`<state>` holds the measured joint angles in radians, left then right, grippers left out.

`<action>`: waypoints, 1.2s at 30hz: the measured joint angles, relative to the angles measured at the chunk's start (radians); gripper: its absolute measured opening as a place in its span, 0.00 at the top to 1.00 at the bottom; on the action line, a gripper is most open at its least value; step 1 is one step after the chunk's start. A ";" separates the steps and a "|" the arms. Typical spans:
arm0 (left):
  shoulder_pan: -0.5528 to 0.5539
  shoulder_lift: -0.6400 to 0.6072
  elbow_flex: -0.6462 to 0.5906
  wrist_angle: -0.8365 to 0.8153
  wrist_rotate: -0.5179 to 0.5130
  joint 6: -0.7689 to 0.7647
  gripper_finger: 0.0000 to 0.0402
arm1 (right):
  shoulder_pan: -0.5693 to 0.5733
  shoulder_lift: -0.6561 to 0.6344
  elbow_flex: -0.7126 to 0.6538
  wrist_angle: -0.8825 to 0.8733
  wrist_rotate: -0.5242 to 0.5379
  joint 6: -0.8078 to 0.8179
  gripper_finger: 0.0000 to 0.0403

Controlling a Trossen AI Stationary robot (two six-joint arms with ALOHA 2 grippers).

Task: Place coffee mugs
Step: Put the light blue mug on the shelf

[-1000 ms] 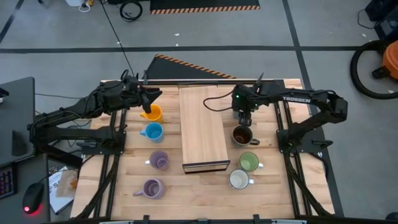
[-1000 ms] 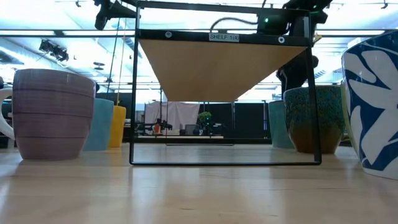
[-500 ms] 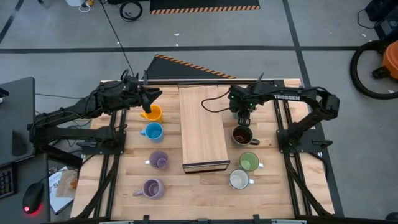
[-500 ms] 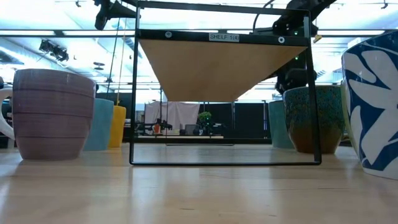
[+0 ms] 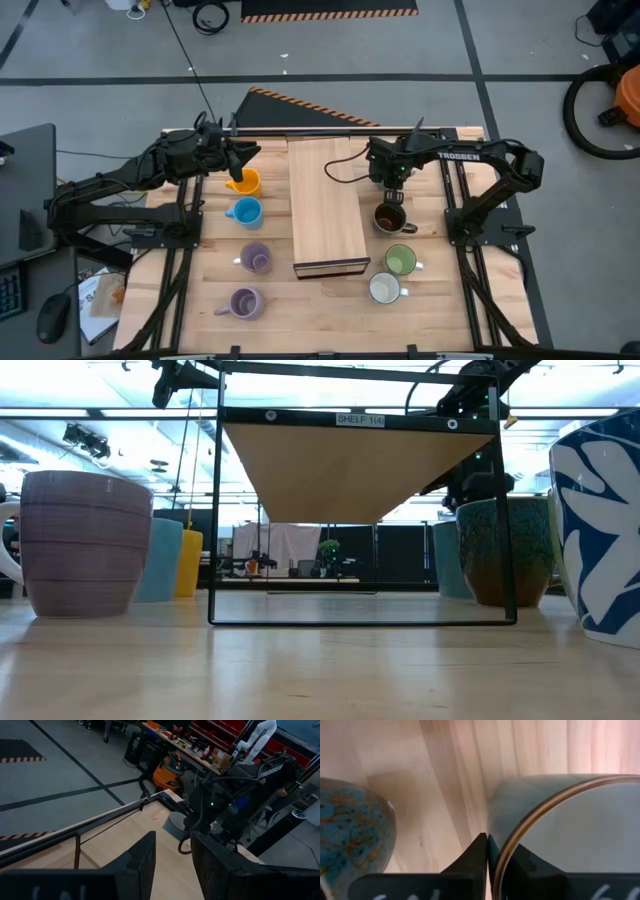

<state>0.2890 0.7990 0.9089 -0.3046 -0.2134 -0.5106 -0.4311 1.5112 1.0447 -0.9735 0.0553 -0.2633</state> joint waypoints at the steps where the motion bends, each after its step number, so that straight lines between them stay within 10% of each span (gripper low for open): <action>1: 0.000 0.000 0.000 0.000 0.000 0.000 0.68 | 0.003 -0.003 -0.001 -0.003 0.000 0.000 0.91; 36: 0.000 0.000 0.000 -0.016 0.000 0.000 0.68 | 0.161 -0.058 0.542 -0.273 0.108 0.055 0.90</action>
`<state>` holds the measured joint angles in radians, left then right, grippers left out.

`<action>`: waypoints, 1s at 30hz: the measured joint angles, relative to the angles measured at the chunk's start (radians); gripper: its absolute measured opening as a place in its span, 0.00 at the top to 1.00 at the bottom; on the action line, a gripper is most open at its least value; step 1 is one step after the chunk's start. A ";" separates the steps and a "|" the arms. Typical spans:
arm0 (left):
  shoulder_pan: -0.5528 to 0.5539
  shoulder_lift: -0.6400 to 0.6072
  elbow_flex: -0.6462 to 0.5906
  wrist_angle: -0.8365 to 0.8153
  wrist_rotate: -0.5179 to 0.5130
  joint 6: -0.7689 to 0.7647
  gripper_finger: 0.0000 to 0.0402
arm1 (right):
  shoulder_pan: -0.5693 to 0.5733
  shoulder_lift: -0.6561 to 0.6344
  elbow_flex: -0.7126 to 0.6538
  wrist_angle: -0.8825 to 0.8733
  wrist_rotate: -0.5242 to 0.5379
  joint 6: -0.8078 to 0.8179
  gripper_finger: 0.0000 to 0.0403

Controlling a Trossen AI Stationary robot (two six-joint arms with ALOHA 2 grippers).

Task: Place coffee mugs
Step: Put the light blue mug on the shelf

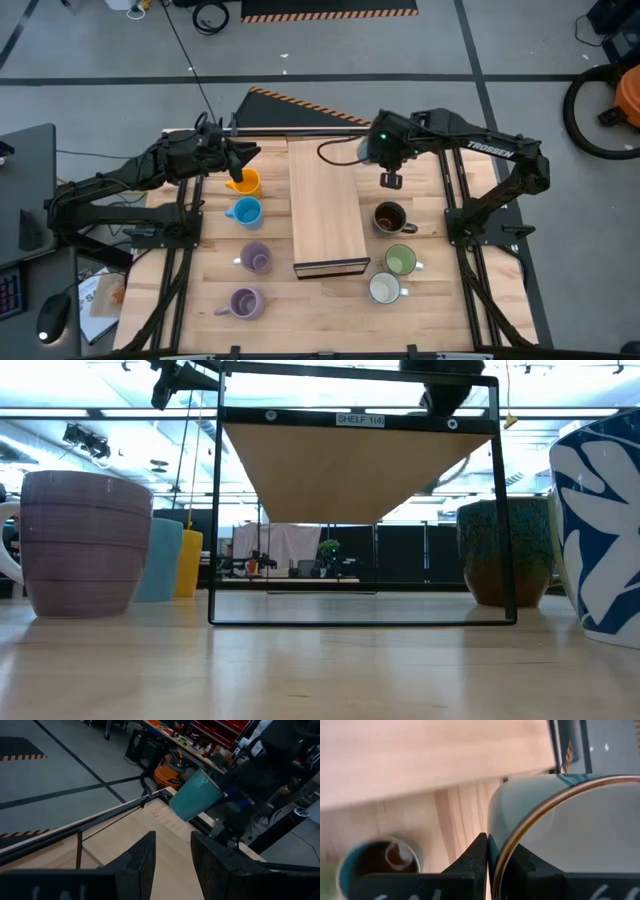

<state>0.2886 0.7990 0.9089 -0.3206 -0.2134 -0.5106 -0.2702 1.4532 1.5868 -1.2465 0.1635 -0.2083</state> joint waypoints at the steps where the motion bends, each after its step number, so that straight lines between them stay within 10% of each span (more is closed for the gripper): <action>1: 0.000 0.000 0.000 0.000 0.000 0.000 0.68 | 0.003 0.000 0.004 0.019 -0.004 0.006 0.90; 15: 0.000 0.007 0.000 0.004 -0.004 0.010 0.68 | 0.014 0.076 0.034 0.216 -0.085 0.063 0.90; 30: -0.012 0.019 0.000 -0.007 -0.003 -0.001 0.68 | -0.005 0.299 0.291 0.037 -0.085 0.017 0.90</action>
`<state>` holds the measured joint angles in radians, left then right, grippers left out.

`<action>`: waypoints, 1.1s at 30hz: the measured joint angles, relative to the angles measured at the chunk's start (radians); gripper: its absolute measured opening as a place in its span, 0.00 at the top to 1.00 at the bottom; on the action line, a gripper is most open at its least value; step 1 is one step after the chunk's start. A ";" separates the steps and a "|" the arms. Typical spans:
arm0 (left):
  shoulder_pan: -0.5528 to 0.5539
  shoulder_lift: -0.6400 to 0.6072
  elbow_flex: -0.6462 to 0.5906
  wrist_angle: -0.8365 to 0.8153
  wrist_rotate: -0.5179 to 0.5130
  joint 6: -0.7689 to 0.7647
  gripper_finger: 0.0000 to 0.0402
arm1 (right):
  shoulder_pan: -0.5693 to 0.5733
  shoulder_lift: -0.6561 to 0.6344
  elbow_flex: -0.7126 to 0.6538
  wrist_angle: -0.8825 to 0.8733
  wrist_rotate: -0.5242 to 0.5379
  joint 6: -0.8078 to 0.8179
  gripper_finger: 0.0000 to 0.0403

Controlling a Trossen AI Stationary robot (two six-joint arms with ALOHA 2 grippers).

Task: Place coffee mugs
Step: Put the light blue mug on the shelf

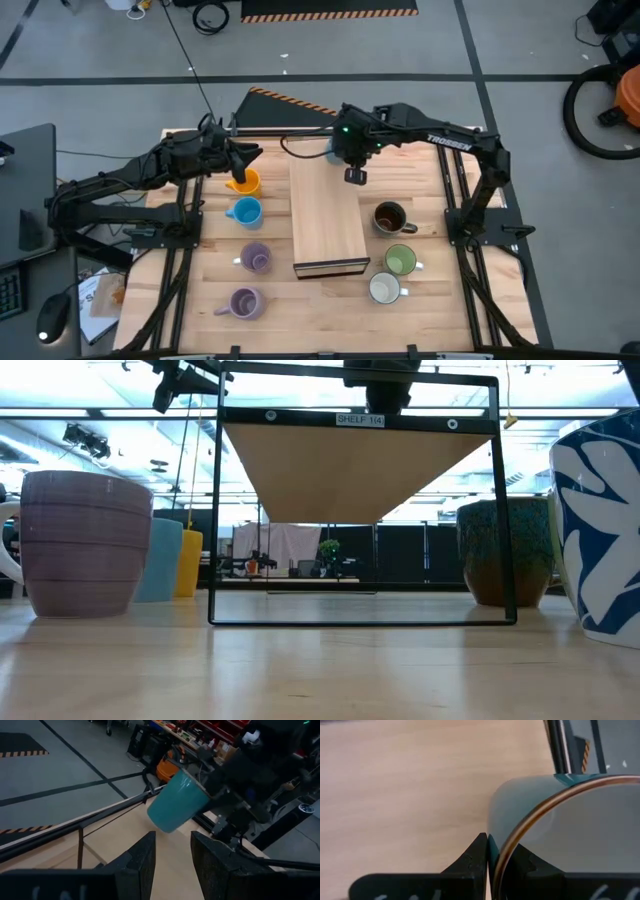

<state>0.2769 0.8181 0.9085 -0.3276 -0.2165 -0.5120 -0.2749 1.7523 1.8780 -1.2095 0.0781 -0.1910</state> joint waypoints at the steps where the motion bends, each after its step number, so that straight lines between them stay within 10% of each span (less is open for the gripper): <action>1: -0.005 0.000 0.000 -0.001 0.000 0.000 0.68 | -0.002 0.001 -0.003 -0.005 -0.001 -0.001 0.90; 33: -0.020 0.000 0.000 0.000 0.011 0.001 0.68 | -0.062 0.013 -0.006 -0.020 -0.053 -0.075 0.88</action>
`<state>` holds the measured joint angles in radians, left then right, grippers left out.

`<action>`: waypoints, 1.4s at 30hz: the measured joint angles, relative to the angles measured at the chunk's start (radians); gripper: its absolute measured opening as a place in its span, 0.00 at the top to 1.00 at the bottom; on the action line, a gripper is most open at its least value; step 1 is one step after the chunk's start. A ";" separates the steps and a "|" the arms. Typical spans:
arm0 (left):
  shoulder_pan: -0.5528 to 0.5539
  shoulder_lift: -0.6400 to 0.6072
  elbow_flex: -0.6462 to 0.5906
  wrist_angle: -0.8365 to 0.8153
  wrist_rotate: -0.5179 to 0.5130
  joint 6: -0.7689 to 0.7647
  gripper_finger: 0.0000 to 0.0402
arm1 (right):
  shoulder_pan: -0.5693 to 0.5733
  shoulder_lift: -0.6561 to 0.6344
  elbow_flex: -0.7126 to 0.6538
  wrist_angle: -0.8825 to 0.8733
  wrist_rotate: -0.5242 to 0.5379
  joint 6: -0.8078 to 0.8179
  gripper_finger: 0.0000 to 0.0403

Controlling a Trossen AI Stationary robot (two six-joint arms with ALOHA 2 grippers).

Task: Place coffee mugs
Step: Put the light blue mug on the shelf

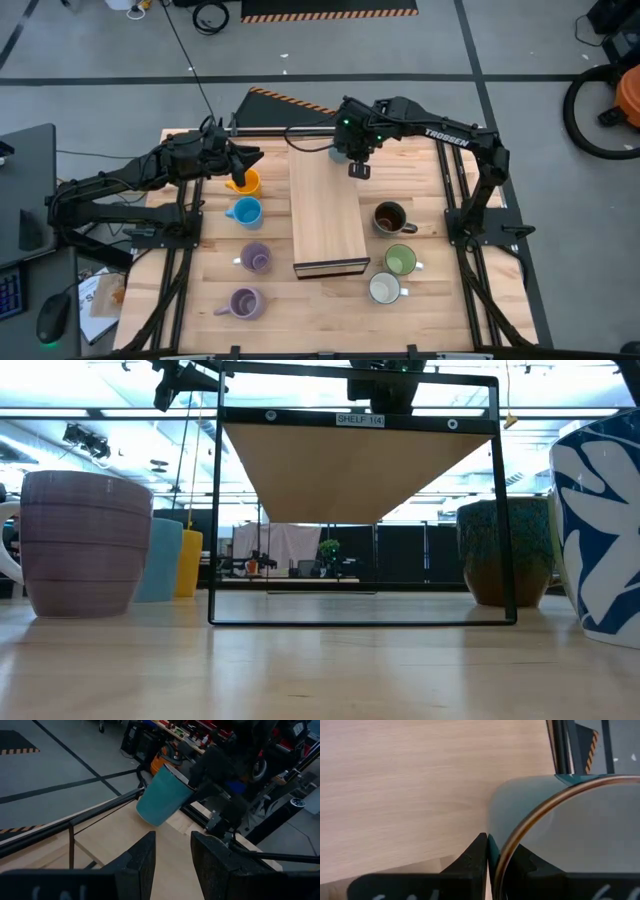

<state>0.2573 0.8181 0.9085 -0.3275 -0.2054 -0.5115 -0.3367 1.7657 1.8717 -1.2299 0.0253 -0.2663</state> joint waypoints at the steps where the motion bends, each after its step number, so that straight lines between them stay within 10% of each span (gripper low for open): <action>1: 0.000 0.000 0.000 0.000 0.000 0.000 0.68 | 0.000 0.000 0.000 0.002 0.000 -0.003 0.88; 42: 0.000 0.000 0.000 0.002 0.000 -0.001 0.68 | -0.026 -0.001 -0.051 0.191 -0.082 -0.277 0.78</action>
<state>0.2577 0.8181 0.9085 -0.3260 -0.2050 -0.5129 -0.3630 1.7649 1.8210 -1.0386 -0.0566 -0.5433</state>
